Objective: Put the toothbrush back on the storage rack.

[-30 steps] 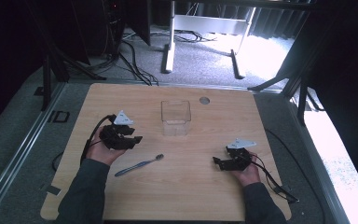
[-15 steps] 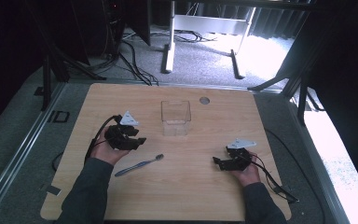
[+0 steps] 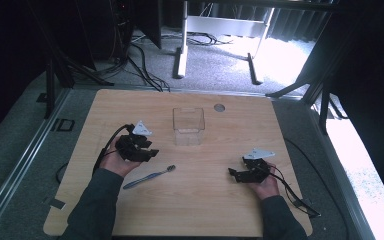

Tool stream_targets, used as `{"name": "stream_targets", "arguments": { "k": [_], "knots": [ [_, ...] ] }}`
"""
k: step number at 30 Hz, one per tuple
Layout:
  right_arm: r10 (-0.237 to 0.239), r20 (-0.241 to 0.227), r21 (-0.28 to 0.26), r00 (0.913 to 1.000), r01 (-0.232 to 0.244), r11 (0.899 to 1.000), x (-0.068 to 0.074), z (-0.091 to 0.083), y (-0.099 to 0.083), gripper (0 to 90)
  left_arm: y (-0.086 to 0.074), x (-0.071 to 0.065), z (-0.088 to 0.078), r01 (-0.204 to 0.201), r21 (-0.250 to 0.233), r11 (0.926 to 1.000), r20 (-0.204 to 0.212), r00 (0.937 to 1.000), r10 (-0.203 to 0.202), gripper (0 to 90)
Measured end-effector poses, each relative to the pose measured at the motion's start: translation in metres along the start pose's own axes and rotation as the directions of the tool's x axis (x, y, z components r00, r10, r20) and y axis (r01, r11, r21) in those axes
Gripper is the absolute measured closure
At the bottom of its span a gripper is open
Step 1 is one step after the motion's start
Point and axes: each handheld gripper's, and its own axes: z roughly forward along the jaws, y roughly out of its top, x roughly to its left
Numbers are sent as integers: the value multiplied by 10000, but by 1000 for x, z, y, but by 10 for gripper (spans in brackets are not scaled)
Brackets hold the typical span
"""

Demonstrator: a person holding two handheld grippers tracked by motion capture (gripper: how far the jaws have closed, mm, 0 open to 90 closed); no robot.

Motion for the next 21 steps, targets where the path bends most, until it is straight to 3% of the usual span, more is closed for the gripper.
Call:
{"name": "stream_targets", "arguments": {
  "k": [12, 21],
  "knots": [
    [-2, 0, -2, 10000, 2, 10000, 0, 0, 0, 196, 2, 0, 2, -90, 205, 9997, 184, 9998, 86, 574],
    [-10, -16, -2, 10000, 10, 10000, 0, 0, 0, 196, 4, -2, 7, -411, 591, 9974, 415, 9984, 387, 572]
  ]
}}
